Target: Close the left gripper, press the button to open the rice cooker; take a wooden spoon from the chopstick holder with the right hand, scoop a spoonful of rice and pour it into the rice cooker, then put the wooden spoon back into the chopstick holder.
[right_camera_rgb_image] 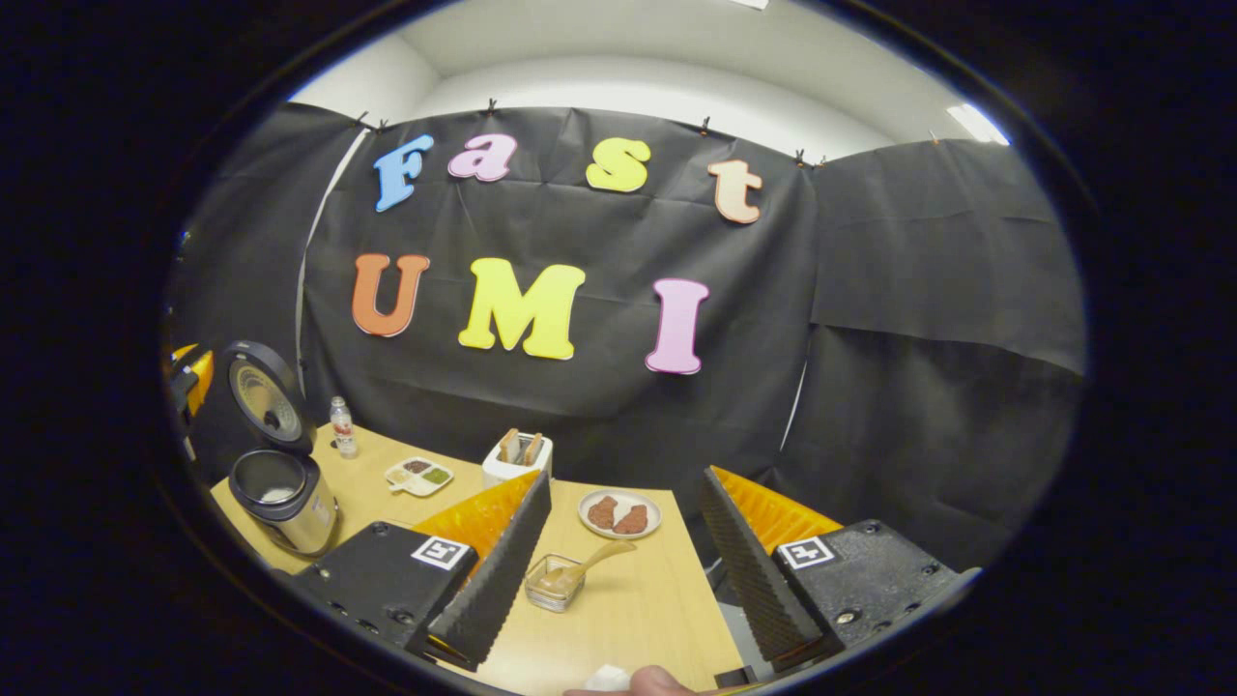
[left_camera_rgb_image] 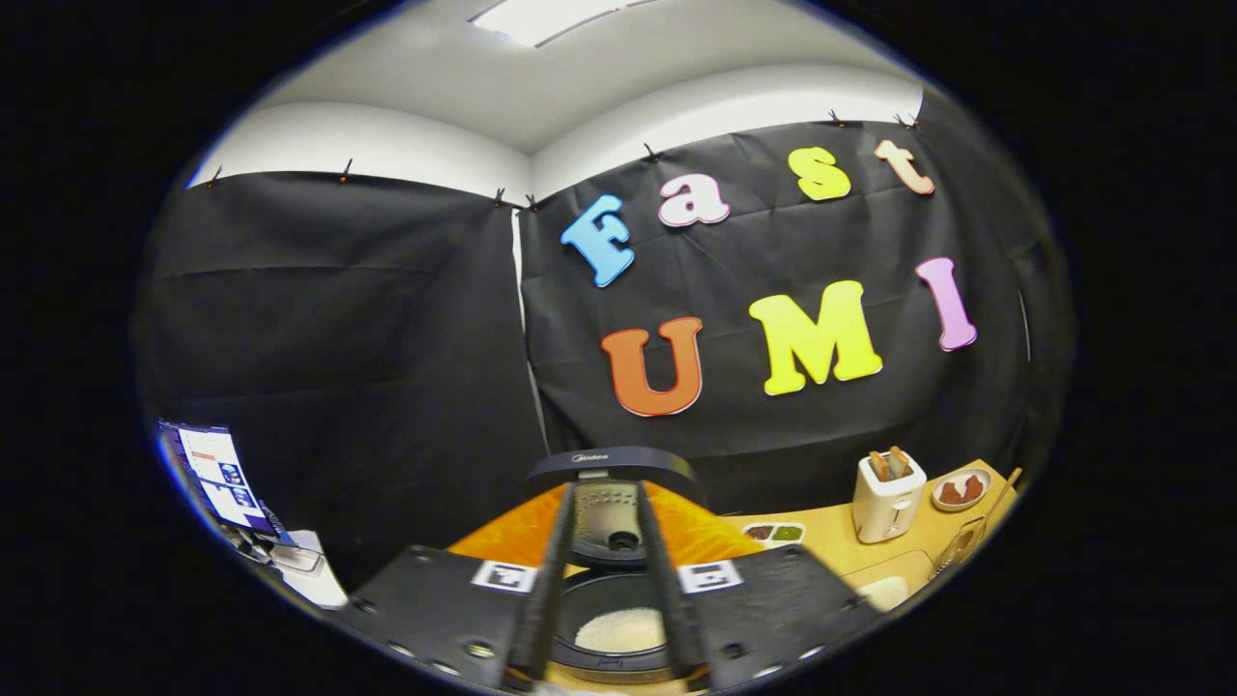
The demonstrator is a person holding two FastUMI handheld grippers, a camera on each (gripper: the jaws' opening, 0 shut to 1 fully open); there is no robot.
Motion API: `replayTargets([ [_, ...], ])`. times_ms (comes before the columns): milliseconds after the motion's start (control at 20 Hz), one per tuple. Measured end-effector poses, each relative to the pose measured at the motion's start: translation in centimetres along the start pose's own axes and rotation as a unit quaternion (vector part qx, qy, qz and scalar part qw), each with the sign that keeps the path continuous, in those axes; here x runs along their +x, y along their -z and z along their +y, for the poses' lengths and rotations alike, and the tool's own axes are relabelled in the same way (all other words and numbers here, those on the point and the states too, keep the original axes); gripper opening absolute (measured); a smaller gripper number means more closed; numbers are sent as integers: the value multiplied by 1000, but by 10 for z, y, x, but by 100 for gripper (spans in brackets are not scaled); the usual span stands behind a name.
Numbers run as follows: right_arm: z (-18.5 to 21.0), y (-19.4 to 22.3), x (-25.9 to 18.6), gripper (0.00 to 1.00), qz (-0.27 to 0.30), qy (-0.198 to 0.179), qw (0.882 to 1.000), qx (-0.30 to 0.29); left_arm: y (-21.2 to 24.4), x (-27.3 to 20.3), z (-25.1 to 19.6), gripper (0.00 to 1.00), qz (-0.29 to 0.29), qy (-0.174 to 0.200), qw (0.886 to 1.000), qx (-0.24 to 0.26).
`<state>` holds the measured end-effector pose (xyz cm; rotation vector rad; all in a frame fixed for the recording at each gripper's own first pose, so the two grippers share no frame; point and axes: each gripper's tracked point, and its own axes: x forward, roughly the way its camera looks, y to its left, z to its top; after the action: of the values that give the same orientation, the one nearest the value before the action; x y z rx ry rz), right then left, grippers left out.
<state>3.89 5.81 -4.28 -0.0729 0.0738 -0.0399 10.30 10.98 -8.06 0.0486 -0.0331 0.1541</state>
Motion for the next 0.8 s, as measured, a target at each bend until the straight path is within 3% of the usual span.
replayTargets([
  [100,1,0,-1,100,-3,-1,1000,4,0,-3,8,70,2,-6,1000,9],
  [300,0,0,0,98,-7,4,1000,18,-4,-16,8,95,2,-12,1000,14],
  [400,1,0,2,98,-7,1,1000,29,-9,-24,10,90,0,-14,1000,11],
  [450,0,0,3,97,-7,3,999,33,-9,-27,9,95,2,-13,1000,10],
  [800,3,14,32,100,-2,5,999,40,-20,-36,7,95,1,-3,1000,-6],
])
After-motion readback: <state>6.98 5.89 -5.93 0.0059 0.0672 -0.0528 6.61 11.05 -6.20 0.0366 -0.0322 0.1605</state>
